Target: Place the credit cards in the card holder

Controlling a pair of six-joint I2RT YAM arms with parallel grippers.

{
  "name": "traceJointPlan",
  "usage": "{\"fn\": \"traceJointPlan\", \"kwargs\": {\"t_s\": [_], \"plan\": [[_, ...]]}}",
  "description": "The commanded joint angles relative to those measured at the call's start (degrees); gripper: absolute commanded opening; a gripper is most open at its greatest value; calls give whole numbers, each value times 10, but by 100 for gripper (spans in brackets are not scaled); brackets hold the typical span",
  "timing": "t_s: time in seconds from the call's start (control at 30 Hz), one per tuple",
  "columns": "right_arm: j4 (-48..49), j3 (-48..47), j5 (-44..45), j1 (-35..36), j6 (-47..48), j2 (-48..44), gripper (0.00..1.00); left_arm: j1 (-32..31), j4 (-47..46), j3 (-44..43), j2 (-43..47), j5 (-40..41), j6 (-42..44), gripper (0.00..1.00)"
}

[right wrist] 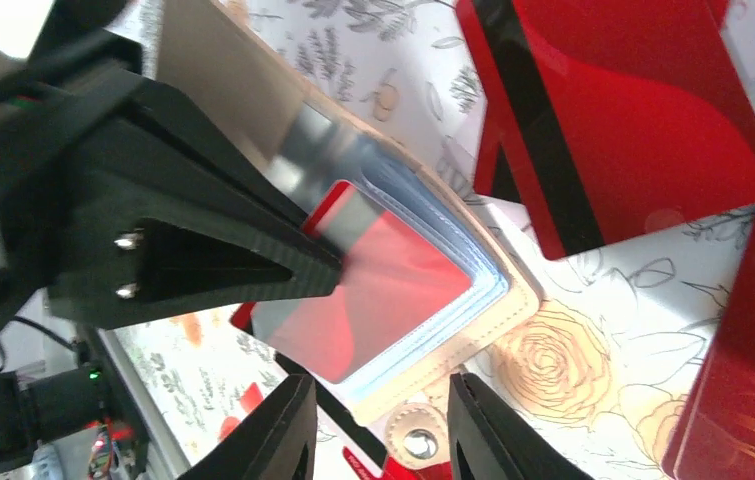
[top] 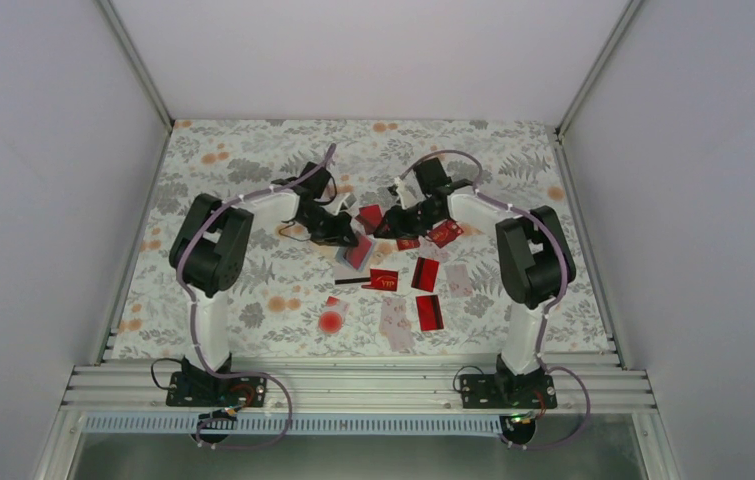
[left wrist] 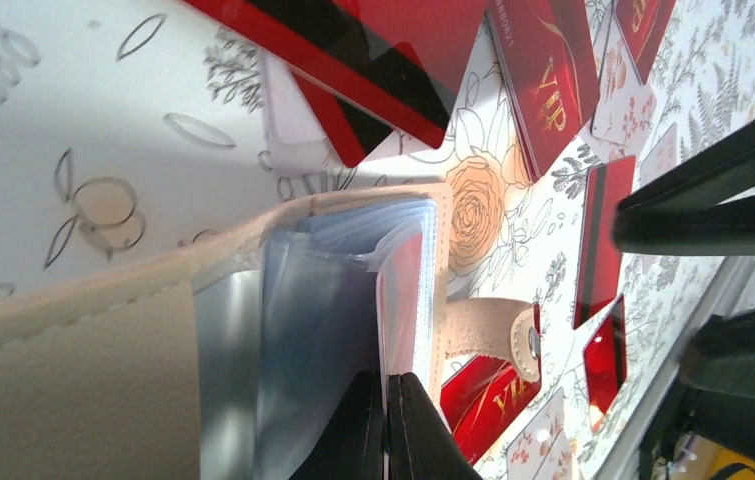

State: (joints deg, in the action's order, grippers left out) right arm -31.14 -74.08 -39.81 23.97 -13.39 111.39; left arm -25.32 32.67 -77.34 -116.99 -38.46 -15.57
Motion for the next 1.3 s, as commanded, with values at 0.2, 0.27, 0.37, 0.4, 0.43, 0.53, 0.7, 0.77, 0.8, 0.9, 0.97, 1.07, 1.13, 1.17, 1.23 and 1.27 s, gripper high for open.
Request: {"fn": "traceJointPlan", "kwargs": {"t_s": [0.2, 0.27, 0.37, 0.4, 0.43, 0.53, 0.7, 0.77, 0.8, 0.9, 0.97, 1.07, 1.13, 1.17, 1.23, 1.27], "plan": [[91, 2, -161, -3, -86, -21, 45, 48, -140, 132, 64, -69, -95, 2], [106, -4, -178, -3, -101, -14, 50, 57, -169, 150, 72, -92, -111, 2], [113, -17, -189, -3, -112, 3, 56, 68, -202, 161, 75, -122, -130, 3], [115, -21, -194, -3, -115, 9, 57, 71, -212, 163, 75, -129, -135, 2], [116, -24, -196, -3, -116, 15, 59, 74, -217, 164, 75, -133, -137, 2], [117, -30, -199, -1, -117, 31, 62, 86, -229, 166, 75, -146, -140, 2], [122, -42, -205, 11, -126, 53, 63, 108, -254, 172, 79, -181, -146, 2], [122, -51, -208, 15, -127, 65, 64, 114, -261, 171, 76, -199, -145, 2], [123, -54, -208, 15, -129, 68, 64, 116, -264, 171, 74, -207, -145, 2], [136, -55, -213, 16, -135, 78, 64, 123, -275, 169, 69, -234, -146, 2], [146, -55, -223, 16, -137, 86, 64, 124, -278, 164, 64, -252, -145, 2], [159, -57, -238, 17, -139, 101, 64, 125, -255, 146, 56, -273, -125, 2], [172, -56, -248, 18, -142, 109, 63, 125, -248, 137, 52, -284, -118, 2], [175, -57, -249, 18, -143, 113, 63, 125, -244, 133, 50, -288, -115, 2], [179, -57, -250, 19, -144, 118, 60, 126, -231, 123, 47, -289, -106, 2], [184, -56, -252, 19, -146, 119, 59, 127, -228, 121, 48, -292, -104, 2]]}}
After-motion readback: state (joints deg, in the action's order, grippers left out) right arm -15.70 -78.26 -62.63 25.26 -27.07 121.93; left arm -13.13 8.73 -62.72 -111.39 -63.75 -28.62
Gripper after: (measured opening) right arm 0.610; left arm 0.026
